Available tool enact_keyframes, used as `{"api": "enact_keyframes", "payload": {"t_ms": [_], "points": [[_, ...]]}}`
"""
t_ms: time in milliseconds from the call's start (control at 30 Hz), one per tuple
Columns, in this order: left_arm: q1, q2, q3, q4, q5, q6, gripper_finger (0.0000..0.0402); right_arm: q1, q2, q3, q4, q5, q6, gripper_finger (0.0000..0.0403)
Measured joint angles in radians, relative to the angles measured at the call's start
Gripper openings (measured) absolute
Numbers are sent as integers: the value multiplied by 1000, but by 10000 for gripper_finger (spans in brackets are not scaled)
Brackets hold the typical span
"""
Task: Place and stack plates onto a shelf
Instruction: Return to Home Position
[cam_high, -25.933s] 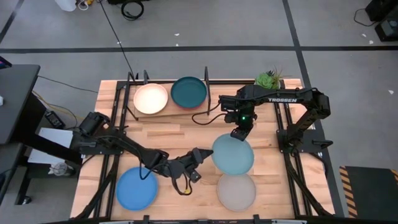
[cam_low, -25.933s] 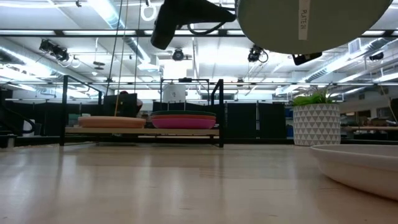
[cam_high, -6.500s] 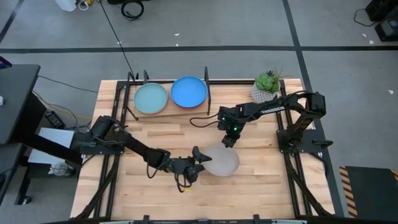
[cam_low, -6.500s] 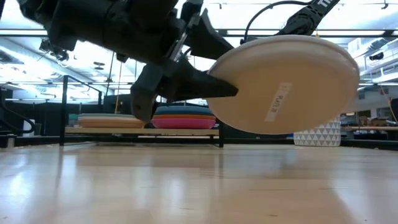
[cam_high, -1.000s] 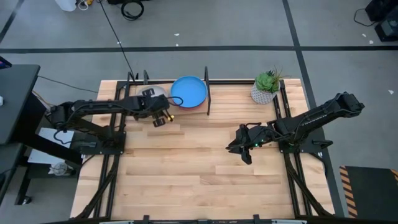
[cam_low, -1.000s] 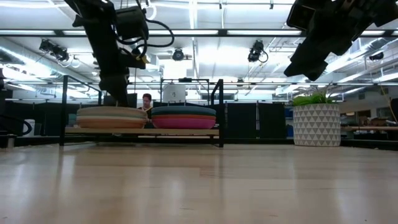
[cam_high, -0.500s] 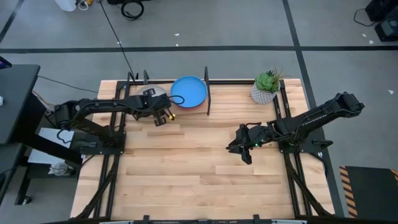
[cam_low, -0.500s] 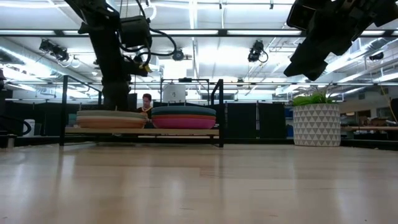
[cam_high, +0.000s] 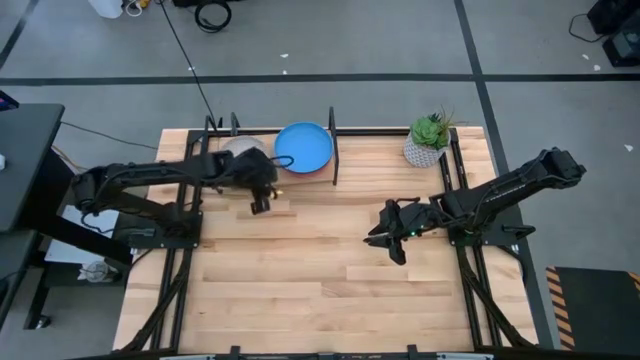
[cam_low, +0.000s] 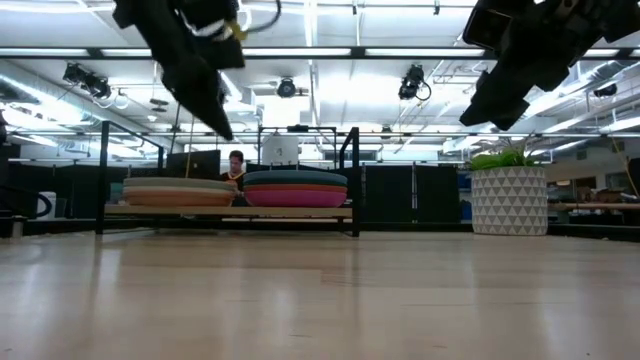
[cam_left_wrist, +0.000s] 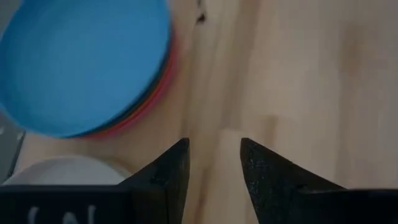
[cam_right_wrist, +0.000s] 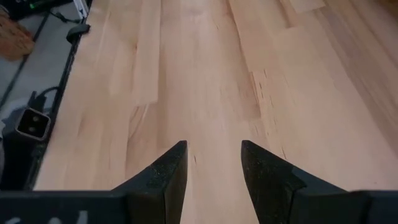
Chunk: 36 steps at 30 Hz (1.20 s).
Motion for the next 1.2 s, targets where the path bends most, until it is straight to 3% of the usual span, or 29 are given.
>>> {"api": "enact_keyframes", "payload": {"t_ms": [300,500,767,1033,1200], "points": [[-194,-217,-177,206,39,-103,122,52,-5,-27,29,127,-42,158],[-292,-373,-289,288,38,-162,103,10,-89,-94,57,154,-125,147],[-322,-558,-468,450,36,-183,82,-157,-261,-275,288,-52,-189,101],[-321,-727,-582,543,35,-196,71,-281,-409,-444,446,-63,-210,73],[-318,-800,-610,520,5,-225,66,-362,-472,-533,561,-63,-209,68]]}}
